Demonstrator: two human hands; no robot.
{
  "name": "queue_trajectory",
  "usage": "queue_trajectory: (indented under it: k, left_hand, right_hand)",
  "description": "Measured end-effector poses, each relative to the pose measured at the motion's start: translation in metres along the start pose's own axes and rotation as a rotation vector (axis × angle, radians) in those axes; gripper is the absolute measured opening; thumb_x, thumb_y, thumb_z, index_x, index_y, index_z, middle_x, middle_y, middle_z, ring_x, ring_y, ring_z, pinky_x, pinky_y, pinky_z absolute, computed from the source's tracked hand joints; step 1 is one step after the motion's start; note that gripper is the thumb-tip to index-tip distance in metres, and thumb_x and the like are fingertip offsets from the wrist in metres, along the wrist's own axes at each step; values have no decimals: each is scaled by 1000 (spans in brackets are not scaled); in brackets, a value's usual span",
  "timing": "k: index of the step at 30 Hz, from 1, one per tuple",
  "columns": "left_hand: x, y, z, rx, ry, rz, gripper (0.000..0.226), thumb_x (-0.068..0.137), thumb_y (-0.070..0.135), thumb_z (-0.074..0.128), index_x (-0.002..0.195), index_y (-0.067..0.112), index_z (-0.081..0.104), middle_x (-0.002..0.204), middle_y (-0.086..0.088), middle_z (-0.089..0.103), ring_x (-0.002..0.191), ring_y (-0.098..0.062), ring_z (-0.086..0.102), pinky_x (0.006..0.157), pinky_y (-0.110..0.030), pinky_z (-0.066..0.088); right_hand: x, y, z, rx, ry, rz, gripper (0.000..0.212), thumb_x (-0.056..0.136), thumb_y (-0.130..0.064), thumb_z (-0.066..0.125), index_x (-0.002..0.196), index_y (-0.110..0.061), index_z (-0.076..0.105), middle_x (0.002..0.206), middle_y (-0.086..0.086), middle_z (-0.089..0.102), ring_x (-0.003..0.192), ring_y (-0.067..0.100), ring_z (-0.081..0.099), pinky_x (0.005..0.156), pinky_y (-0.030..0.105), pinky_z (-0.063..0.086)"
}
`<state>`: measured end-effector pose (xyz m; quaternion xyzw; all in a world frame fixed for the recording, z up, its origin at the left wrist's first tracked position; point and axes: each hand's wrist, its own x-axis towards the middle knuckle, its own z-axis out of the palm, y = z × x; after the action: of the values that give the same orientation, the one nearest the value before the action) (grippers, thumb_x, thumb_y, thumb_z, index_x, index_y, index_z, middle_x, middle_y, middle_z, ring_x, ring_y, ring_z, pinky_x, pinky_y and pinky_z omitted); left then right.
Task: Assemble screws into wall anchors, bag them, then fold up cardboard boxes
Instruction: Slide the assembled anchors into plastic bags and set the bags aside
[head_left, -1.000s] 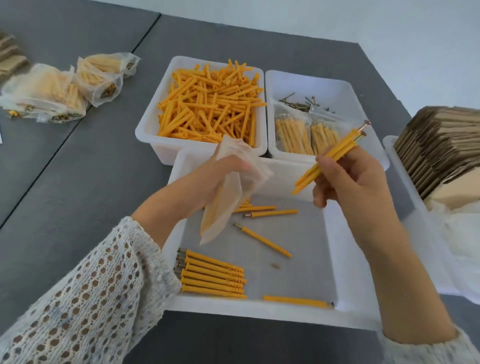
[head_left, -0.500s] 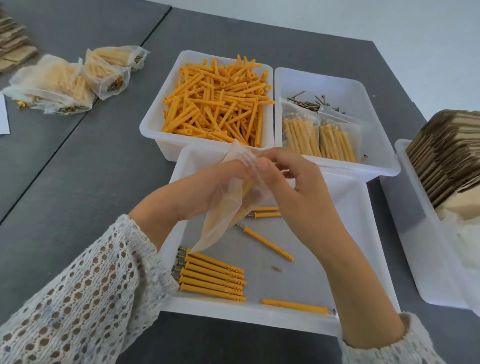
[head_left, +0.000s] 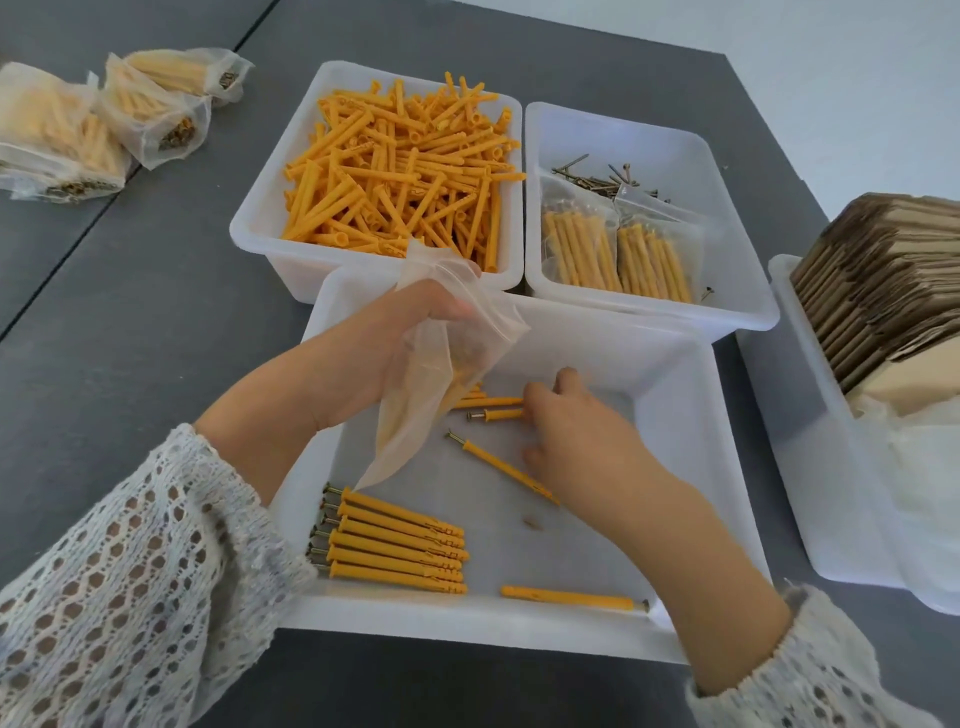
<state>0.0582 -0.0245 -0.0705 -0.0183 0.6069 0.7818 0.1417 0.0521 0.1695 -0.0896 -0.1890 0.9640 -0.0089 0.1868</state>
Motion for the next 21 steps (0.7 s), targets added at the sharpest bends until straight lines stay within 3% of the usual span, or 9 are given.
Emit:
queue_trajectory:
  k: [3, 5, 6, 7, 9, 12, 16, 18, 21]
  left_hand:
    - [0, 10, 11, 100, 55, -96, 26, 97, 13, 50, 120, 19, 60, 110, -10, 68, 92, -19, 61, 68, -16, 49]
    - [-11, 11, 11, -59, 50, -125, 29, 103, 4, 42, 128, 3, 56, 114, -14, 58, 100, -23, 58, 67, -20, 42]
    - [-9, 14, 15, -31, 51, -95, 36, 98, 0, 50, 133, -2, 51, 113, -13, 51, 103, -25, 56, 70, -24, 39]
    - [-8, 17, 22, 54, 30, -58, 62, 79, 6, 69, 137, -4, 48, 114, -13, 46, 100, -24, 53, 71, -24, 38]
    - [-6, 24, 30, 17, 159, -65, 74, 57, 11, 54, 131, 5, 51, 115, -12, 47, 95, -20, 49, 72, -24, 39]
    - [-10, 24, 30, 27, 170, -84, 84, 56, 18, 46, 138, 6, 49, 118, -13, 51, 103, -25, 48, 85, -32, 39]
    - [-14, 24, 34, 76, 112, -28, 81, 52, 14, 41, 133, 3, 49, 117, -13, 45, 103, -24, 44, 85, -28, 36]
    - [-15, 25, 37, 80, 111, 1, 71, 52, 13, 40, 122, 5, 48, 115, -13, 43, 96, -22, 44, 73, -24, 37]
    - [-10, 23, 32, 68, 125, -35, 84, 53, 15, 43, 136, 3, 49, 116, -12, 47, 103, -21, 45, 67, -20, 37]
  right_hand:
    - [0, -9, 10, -140, -7, -34, 28, 93, -24, 62, 114, -13, 46, 119, 5, 41, 88, 31, 55, 58, 33, 33]
    - [-1, -15, 13, -97, 15, -58, 30, 100, -38, 50, 116, -14, 42, 118, 5, 50, 98, 33, 61, 60, 34, 34]
    - [-1, -17, 14, -73, 17, -66, 36, 101, -46, 43, 118, -14, 39, 116, 5, 52, 99, 34, 61, 59, 34, 32]
    - [-1, -19, 15, -69, 4, -80, 44, 100, -53, 38, 120, -14, 37, 115, 6, 54, 98, 34, 61, 57, 34, 31]
    - [-1, -21, 16, -93, -50, -114, 54, 96, -60, 39, 123, -14, 34, 112, 6, 54, 97, 35, 61, 58, 34, 31]
    - [-2, -25, 21, -171, -76, -165, 36, 100, -40, 49, 121, -14, 36, 107, 6, 54, 95, 33, 62, 57, 33, 31]
    - [-3, -29, 25, -245, -71, -173, 10, 100, -17, 45, 99, -14, 35, 70, 2, 37, 73, 28, 54, 45, 29, 18]
    - [-3, -26, 22, -266, -86, -158, 13, 98, -15, 45, 93, -14, 33, 74, 5, 44, 87, 30, 63, 46, 29, 18]
    - [-7, -6, 7, -139, -86, -155, 15, 96, -22, 45, 89, -15, 34, 95, 9, 59, 93, 32, 61, 54, 32, 31]
